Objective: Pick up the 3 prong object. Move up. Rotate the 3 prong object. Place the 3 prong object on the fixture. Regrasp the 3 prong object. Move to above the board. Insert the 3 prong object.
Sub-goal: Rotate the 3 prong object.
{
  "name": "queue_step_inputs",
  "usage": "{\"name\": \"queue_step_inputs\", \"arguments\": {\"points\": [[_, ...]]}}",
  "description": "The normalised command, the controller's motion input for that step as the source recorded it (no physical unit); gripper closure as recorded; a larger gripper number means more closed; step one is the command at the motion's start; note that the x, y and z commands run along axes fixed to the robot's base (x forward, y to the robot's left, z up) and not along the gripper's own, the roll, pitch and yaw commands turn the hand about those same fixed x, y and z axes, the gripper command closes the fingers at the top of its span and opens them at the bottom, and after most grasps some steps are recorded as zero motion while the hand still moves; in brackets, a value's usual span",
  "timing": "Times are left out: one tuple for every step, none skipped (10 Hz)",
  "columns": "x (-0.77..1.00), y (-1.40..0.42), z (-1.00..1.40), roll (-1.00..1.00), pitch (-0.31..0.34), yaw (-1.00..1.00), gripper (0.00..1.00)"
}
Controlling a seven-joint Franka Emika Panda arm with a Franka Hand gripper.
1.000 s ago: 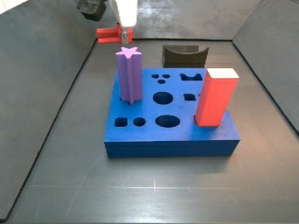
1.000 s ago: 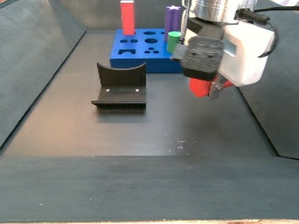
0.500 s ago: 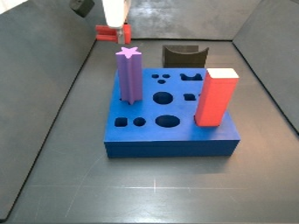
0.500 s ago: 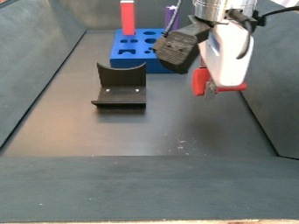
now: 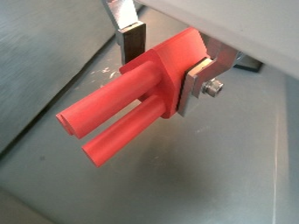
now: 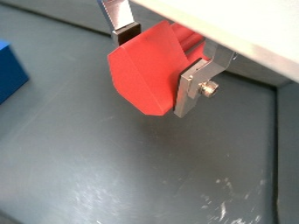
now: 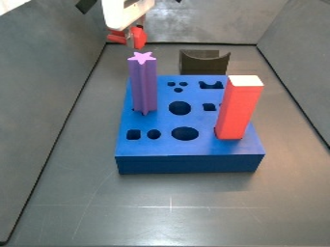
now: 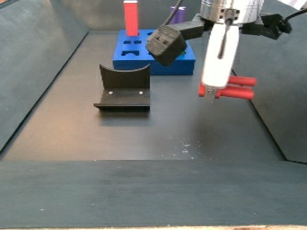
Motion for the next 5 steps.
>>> {"name": "queue_step_inputs", "arguments": {"points": [[-0.01,0.02,0.00,0.00,0.001,-1.00,1.00],[-0.01,0.02,0.00,0.00,0.001,-1.00,1.00],[-0.01,0.02,0.00,0.00,0.001,-1.00,1.00],[-0.01,0.02,0.00,0.00,0.001,-1.00,1.00],[-0.01,0.02,0.00,0.00,0.002,-1.00,1.00]]}}
